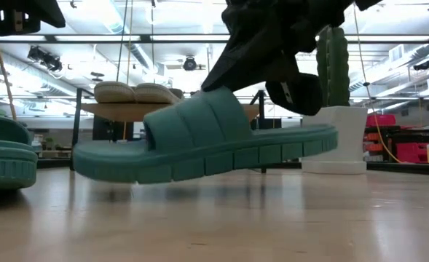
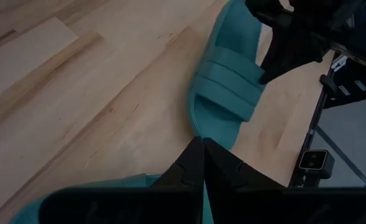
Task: Pick and place slides into the shelf
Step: Put the right green slipper on the shelf
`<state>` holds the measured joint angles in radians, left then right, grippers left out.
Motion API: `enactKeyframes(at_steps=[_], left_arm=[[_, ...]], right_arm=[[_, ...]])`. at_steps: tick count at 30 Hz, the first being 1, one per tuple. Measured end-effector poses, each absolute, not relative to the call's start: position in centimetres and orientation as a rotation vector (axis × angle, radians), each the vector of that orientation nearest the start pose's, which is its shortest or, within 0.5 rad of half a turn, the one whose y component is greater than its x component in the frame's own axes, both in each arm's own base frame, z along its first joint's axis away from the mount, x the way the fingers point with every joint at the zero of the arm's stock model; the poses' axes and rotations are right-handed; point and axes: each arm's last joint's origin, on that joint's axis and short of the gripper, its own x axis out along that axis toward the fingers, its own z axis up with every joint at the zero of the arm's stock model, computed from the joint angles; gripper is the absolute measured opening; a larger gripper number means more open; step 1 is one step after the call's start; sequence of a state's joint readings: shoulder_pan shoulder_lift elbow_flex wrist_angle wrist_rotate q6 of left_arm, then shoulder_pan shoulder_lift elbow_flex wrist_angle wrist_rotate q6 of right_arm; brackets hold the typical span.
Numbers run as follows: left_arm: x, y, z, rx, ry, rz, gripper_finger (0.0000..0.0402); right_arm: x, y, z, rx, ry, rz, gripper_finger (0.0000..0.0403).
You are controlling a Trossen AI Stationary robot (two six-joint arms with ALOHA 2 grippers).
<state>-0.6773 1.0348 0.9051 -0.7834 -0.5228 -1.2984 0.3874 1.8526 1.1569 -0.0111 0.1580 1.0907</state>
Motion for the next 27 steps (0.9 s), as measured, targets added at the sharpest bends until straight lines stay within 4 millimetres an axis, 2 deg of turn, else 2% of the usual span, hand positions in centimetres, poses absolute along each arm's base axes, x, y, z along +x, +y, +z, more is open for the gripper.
enactKeyframes(at_steps=[6, 14, 20, 27], left_arm=[[15.9, -11.0, 28.5, -0.743, 0.693, 0.354, 0.0027], [16.0, -11.3, 28.5, -0.835, 0.736, 0.319, 0.0042], [16.3, -11.5, 28.9, -0.877, 0.702, 0.286, 0.0051], [17.6, -11.4, 29.8, -0.957, 0.618, 0.217, 0.0065]], right_arm=[[36.0, 14.4, 20.6, 0.702, 0.692, -0.041, 0.0007], [34.0, 12.9, 25.7, 0.563, 0.597, 0.033, 0.0007], [32.2, 11.9, 29.7, 0.444, 0.493, 0.167, 0.0007], [30.8, 11.0, 32.0, 0.272, 0.422, 0.300, 0.0007]])
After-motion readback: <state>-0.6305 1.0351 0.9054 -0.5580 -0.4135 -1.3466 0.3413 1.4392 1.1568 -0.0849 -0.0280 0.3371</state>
